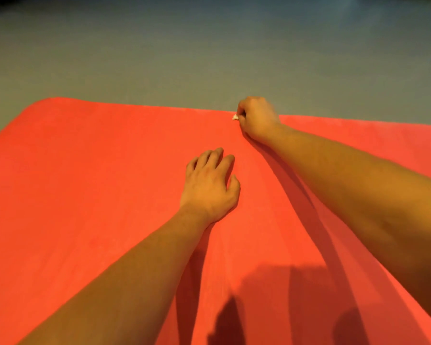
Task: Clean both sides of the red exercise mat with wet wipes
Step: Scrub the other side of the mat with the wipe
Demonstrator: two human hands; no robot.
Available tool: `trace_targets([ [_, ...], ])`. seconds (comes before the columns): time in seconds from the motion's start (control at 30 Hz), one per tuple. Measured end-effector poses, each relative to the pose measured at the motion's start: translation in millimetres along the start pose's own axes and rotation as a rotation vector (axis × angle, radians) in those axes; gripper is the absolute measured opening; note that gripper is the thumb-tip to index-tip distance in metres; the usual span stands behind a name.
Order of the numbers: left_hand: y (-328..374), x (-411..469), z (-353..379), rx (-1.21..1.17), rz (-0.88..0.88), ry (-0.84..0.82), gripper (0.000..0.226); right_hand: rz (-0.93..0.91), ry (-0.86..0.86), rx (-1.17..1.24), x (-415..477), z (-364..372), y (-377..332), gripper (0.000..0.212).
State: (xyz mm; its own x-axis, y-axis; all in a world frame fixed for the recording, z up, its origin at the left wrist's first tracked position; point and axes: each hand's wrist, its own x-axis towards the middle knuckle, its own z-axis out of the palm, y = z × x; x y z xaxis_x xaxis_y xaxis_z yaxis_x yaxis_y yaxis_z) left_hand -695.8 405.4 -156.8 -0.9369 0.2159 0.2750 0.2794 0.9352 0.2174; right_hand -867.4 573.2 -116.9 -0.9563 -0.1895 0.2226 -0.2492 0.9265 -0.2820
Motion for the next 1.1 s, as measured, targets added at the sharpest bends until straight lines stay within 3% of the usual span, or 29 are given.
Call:
trace_targets([
  [0.17,0.9,0.1,-1.9,-0.013,-0.005,-0.003,0.053,0.037,-0.007,0.003,16.7,2.5,4.0,0.025],
  [0.43,3.4,-0.1,-2.9,0.0,-0.003,0.012,0.051,-0.207,0.011,0.048,-51.0,-7.8,3.0,0.015],
  [0.67,2.3,1.5,-3.2,0.0,-0.013,0.001,0.052,0.028,-0.036,-0.055,27.9,-3.4,18.7,0.026],
  [0.8,1.8,2.6,-4.3,-0.006,-0.018,-0.002,0.052,0.055,-0.018,-0.025,14.2,-5.0,14.6,0.023],
  [1.1,2.2,4.0,-3.1,-0.006,-0.007,-0.001,0.052,-0.224,0.023,0.099,-65.7,-16.1,20.8,0.009],
])
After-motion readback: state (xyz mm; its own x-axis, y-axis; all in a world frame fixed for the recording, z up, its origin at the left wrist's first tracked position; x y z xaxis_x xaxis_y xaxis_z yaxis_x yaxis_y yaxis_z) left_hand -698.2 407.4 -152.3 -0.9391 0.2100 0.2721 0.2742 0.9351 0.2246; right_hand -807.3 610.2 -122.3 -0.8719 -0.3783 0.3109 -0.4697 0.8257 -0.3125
